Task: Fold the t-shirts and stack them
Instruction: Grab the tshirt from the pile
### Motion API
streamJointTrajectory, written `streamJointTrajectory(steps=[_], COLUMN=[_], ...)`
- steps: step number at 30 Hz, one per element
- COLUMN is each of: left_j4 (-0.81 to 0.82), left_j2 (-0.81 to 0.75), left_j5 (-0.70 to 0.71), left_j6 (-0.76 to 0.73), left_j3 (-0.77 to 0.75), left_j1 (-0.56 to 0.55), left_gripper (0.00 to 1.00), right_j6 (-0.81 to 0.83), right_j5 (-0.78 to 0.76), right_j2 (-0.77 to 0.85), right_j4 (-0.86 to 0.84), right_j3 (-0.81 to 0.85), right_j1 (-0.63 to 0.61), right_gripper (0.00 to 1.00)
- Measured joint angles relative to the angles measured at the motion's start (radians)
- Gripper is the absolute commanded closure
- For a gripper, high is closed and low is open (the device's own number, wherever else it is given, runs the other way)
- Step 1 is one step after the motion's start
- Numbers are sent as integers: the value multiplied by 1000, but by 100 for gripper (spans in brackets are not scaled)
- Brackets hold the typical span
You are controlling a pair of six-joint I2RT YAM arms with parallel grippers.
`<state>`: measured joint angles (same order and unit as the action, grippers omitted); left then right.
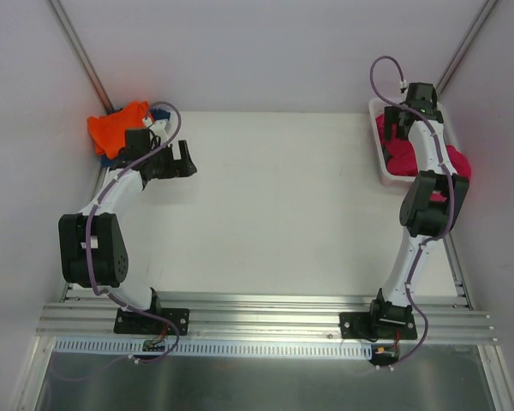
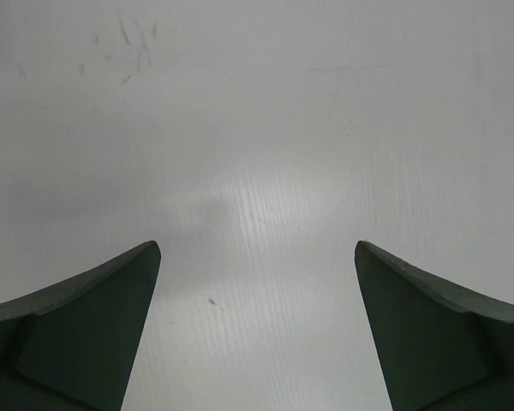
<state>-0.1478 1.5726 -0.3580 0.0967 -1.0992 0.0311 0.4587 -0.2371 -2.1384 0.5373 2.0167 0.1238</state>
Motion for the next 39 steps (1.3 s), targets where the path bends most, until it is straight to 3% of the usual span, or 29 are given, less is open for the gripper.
streamJointTrajectory(steps=[9, 12, 13, 15, 16, 17, 18, 19, 22, 32, 39], left_j4=[16, 16, 15, 12, 11, 10, 8, 9, 13, 12, 12], left_j2=[63, 97, 110, 128, 131, 132, 132, 132, 132, 132, 132], left_j5=[-5, -12, -21, -38, -43, -50, -55, -56, -60, -61, -41], left_j6=[54, 62, 66, 73, 76, 77, 77, 78, 80, 86, 79], left_j3=[-100, -109, -114, -123, -126, -128, -132, -139, -146, -146, -145], left_j1=[-41, -60, -66, -73, -77, -79, -84, -84, -91, -130, -148], left_gripper=[1, 1, 1, 1, 1, 1, 1, 1, 1, 1, 1], right_j6=[22, 25, 25, 26, 26, 24, 28, 24, 21, 0, -5], right_j5=[-32, -31, -30, -26, -24, -22, -21, -20, -21, -4, 67], right_j2=[45, 56, 58, 63, 68, 72, 74, 78, 87, 135, 186], right_j4=[77, 97, 99, 99, 100, 100, 101, 101, 99, 106, 128], right_j3=[-208, -227, -227, -227, -227, -227, -227, -228, -230, -246, -138], right_j1=[66, 66, 66, 65, 65, 64, 64, 64, 64, 64, 2], right_gripper=[9, 19, 31, 44, 55, 74, 74, 85, 96, 99, 99])
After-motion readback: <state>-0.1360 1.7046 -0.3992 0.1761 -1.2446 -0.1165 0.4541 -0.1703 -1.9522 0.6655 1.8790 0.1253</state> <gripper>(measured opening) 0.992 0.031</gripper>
